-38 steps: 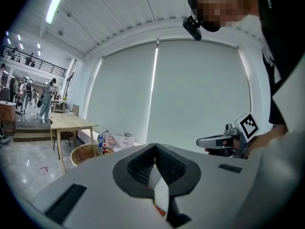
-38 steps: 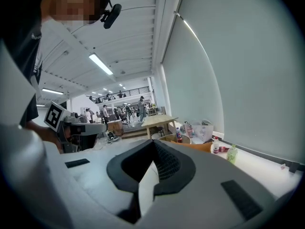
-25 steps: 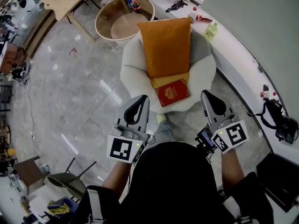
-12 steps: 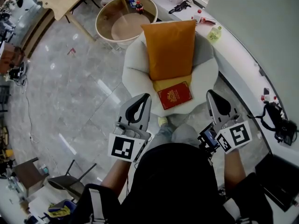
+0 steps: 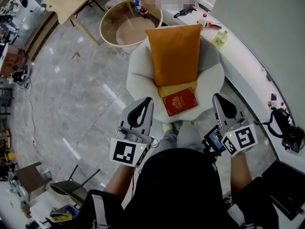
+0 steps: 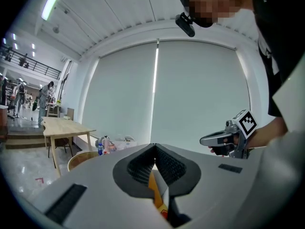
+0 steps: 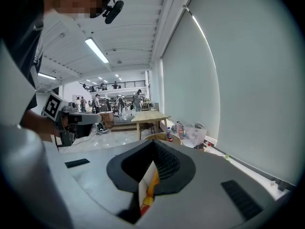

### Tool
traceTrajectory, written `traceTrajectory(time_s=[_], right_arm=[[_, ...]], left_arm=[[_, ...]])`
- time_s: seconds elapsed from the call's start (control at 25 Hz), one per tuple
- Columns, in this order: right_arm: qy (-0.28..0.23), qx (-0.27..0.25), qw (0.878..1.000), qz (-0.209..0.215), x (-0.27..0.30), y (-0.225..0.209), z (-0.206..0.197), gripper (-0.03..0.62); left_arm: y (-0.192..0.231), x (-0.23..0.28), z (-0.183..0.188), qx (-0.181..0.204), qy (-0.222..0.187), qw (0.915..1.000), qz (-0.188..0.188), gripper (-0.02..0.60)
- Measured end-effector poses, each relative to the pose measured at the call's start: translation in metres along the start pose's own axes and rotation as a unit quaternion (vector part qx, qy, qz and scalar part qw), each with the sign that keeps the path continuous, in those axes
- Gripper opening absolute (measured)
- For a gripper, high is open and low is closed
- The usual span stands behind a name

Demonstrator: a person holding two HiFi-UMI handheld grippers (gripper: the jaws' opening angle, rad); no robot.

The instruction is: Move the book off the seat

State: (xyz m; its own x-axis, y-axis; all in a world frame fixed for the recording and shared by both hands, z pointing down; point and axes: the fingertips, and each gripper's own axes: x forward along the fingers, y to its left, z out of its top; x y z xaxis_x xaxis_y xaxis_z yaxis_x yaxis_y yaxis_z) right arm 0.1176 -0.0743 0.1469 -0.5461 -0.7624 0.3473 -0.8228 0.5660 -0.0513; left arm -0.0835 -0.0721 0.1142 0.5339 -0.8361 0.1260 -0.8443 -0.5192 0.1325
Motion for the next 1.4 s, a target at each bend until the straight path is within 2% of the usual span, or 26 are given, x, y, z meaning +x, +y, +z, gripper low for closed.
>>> traceTrajectory(time_s=[0.28,0.4,0.56,0.68,0.8,1.04,1.24,1.4], right_arm=[[0.054,0.006,0.999,0.003,0.017,-0.041,-0.035,0.012],[0.074,0.006,0.997,0.015,0.027,-0.069,-0.060,0.012],[0.100,0.008,0.995,0.015,0.053,-0.109,-0.106,0.012],[0.125,0.017,0.992,0.027,0.081,-0.130,-0.151,0.012],[0.160,0.030,0.985,0.060,0.106,-0.146,-0.211,0.012],[0.208,0.125,0.965,0.103,0.144,-0.165,-0.344,0.012],[0.255,0.183,0.940,0.131,0.171,-0.169,-0.444,0.117],[0.280,0.199,0.930,0.131,0.196,-0.167,-0.517,0.160]], left_arm=[[-0.002,0.031,-0.026,-0.013,0.042,0.9990,0.004,0.014],[-0.005,0.055,-0.034,-0.006,0.055,0.9985,0.002,0.014],[-0.005,0.086,-0.065,-0.009,0.084,0.9964,0.003,0.012],[0.000,0.108,-0.090,-0.019,0.104,0.9943,0.012,0.013],[0.003,0.125,-0.124,-0.021,0.128,0.9914,0.019,0.014],[0.000,0.152,-0.206,-0.018,0.151,0.9883,0.009,0.014],[0.000,0.164,-0.263,-0.035,0.169,0.9849,0.013,0.014],[0.003,0.163,-0.320,-0.029,0.188,0.9817,0.002,0.013]])
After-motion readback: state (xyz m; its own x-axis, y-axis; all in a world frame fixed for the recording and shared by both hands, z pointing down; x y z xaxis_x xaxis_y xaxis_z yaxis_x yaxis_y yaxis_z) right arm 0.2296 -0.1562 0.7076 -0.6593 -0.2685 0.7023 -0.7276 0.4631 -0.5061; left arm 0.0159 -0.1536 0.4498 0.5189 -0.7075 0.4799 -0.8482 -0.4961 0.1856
